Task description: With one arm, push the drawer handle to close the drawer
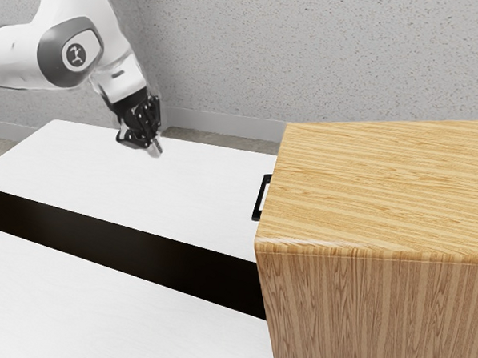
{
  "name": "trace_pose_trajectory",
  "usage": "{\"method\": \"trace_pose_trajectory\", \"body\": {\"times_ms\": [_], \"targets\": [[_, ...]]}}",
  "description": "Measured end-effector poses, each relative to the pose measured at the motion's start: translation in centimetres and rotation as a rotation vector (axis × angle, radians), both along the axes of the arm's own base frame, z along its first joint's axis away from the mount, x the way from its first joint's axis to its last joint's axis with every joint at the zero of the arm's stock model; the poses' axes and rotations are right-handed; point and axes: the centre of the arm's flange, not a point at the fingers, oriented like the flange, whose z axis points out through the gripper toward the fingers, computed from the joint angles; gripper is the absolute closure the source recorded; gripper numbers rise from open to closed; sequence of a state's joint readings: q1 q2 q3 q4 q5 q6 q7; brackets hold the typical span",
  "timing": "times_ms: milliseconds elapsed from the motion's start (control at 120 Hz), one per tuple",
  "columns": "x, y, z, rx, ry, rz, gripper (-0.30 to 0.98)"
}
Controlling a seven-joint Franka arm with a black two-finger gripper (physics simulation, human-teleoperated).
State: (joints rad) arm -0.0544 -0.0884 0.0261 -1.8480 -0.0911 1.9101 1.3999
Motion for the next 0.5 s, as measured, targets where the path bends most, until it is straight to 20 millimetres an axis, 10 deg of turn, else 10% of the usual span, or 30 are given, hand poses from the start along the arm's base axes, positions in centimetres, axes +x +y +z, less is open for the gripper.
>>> {"method": "trace_pose_trajectory", "body": {"times_ms": [258,500], "targets": [[0.6,3.9,9.2,0.053,-0.055,0.289,0.23],[-0.6,6.8,9.6,0.057,0.058,0.676,0.07]]}}
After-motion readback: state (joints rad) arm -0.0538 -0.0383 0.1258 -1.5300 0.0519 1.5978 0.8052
